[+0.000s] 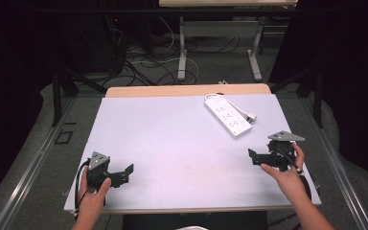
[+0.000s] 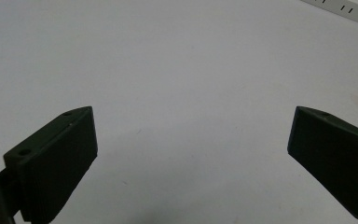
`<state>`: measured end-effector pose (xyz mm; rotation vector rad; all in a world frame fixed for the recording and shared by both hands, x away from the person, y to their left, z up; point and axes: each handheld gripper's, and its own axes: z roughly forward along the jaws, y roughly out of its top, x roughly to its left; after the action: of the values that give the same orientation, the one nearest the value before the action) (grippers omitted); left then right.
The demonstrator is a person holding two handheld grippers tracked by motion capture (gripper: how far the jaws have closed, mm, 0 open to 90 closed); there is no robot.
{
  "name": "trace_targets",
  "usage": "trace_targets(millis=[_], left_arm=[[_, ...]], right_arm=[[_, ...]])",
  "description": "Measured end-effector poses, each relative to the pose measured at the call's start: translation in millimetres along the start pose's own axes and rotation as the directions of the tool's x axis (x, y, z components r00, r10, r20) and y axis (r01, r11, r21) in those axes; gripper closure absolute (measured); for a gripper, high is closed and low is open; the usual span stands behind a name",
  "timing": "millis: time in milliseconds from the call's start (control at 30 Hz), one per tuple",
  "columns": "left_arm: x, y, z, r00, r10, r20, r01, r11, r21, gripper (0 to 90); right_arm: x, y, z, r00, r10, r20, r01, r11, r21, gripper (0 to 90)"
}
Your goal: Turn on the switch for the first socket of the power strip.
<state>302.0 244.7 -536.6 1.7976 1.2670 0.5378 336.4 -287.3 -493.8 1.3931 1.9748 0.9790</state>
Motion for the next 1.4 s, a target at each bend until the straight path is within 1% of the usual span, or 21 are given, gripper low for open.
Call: trace_targets(millis=[200,233,267,367,500,567,600,633,867,900,933,1067,1100,1133,1300,1333,1367,1400], left_arm=[[0.0,-0.1,-0.5,1.0000,0.000,0.003,0.000,1.0000,0.002,1.6],[0.0,-0.1,-0.5,1.0000,0.000,0.003,0.000,1.0000,0.001,1.6],[-0.1,-0.2,-0.5,1.0000,0.000,0.003,0.000,1.0000,0.001,1.6],[0.1,-0.1,-1.0,1.0000,0.001,0.003,-0.001,1.0000,0.007,1.6],[0.4,-0.2,-1.2,1.0000,-0.004,0.004,0.004,1.0000,0.002,1.6],[0.5,-0.2,-1.4,1.0000,-0.005,0.003,0.005,1.0000,0.004,1.6],[0.4,-0.2,-1.3,1.0000,-0.005,0.004,0.005,1.0000,0.004,1.6],[0.4,-0.2,-1.2,1.0000,-0.004,0.004,0.004,1.0000,0.003,1.6],[0.3,0.0,-1.2,1.0000,-0.005,0.006,0.005,1.0000,0.005,1.6],[0.3,0.0,-1.1,1.0000,-0.005,0.006,0.005,1.0000,0.005,1.6],[0.4,0.0,-1.0,1.0000,-0.005,0.005,0.005,1.0000,0.004,1.6],[0.3,-0.1,-0.9,1.0000,-0.008,0.006,0.008,1.0000,0.002,1.6],[0.4,-0.1,-1.0,0.9999,-0.008,0.006,0.008,1.0000,0.003,1.6],[0.4,-0.1,-1.0,0.9999,-0.008,0.007,0.008,1.0000,0.003,1.6],[0.8,0.0,-1.1,0.9999,-0.010,0.009,0.010,0.9999,0.002,1.6],[0.9,0.0,-1.1,0.9999,-0.011,0.009,0.011,0.9999,0.002,1.6],[0.6,-0.1,-1.0,0.9998,-0.017,0.011,0.017,0.9999,0.001,1.6],[1.0,0.0,-1.1,0.9999,-0.013,0.009,0.013,0.9999,0.001,1.6]], right_arm=[[-0.8,7.5,3.4,0.9999,-0.014,-0.006,0.014,0.9998,0.010,4.4],[0.1,9.0,3.8,0.9999,-0.009,-0.007,0.009,0.9999,0.014,4.7],[0.3,11.7,4.7,0.9998,-0.022,-0.004,0.022,0.9996,0.016,4.9],[0.9,15.6,5.8,0.9997,-0.024,-0.007,0.024,0.9995,0.019,5.4],[0.4,20.1,6.6,0.9997,-0.018,-0.016,0.018,0.9995,0.024,5.9],[-0.2,22.5,6.5,0.9996,-0.026,-0.013,0.026,0.9994,0.022,6.0],[0.1,23.8,6.1,0.9998,-0.019,-0.009,0.020,0.9995,0.027,6.1],[-0.8,24.9,6.3,0.9997,-0.024,-0.010,0.024,0.9994,0.023,6.2],[-2.2,31.9,6.0,0.9998,-0.018,-0.011,0.018,0.9994,0.028,6.5],[-3.5,34.0,5.7,0.9994,-0.035,-0.008,0.035,0.9990,0.028,6.5],[-2.7,35.2,5.6,0.9997,-0.024,-0.007,0.024,0.9992,0.032,6.5],[-3.7,38.4,5.8,0.9995,-0.032,-0.009,0.032,0.9988,0.037,6.6],[-3.0,40.4,6.6,0.9996,-0.024,-0.013,0.024,0.9990,0.038,6.6],[-3.8,41.5,6.2,0.9994,-0.034,-0.008,0.034,0.9986,0.040,6.7],[-2.6,46.0,7.0,0.9995,-0.031,-0.008,0.032,0.9983,0.048,7.0],[-3.3,46.7,7.4,0.9992,-0.040,-0.007,0.040,0.9980,0.048,7.1],[-3.3,46.7,7.4,0.9992,-0.040,-0.007,0.040,0.9980,0.048,7.1],[-3.1,47.4,7.8,0.9993,-0.035,-0.009,0.035,0.9981,0.050,7.1]])
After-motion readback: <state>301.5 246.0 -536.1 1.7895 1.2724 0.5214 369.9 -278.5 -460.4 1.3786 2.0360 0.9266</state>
